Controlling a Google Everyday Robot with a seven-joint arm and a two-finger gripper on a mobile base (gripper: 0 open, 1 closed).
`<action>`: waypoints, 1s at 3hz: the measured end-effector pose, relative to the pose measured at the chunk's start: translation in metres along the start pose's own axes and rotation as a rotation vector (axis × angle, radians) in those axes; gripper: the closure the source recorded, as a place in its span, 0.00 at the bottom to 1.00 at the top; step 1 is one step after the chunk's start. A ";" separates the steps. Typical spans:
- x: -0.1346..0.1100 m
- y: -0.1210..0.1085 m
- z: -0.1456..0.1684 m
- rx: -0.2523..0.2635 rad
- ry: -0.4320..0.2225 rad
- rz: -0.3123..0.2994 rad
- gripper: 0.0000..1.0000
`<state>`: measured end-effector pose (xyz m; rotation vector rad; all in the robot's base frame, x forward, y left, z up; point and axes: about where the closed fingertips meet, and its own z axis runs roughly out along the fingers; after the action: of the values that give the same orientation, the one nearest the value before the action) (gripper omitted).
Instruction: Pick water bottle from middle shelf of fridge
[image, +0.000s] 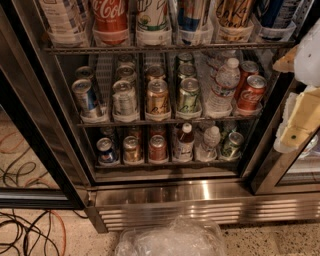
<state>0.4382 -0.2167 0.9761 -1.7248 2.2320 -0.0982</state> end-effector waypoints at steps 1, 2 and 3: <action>0.000 0.000 0.000 0.000 0.000 0.000 0.00; -0.002 0.000 0.002 0.022 -0.025 0.031 0.00; -0.003 0.004 0.007 0.060 -0.085 0.111 0.00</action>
Offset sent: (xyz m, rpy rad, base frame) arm 0.0023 0.0034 -0.0070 0.0679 -0.0383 -0.0699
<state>0.4370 -0.2114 0.9697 -1.5417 2.2341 -0.0653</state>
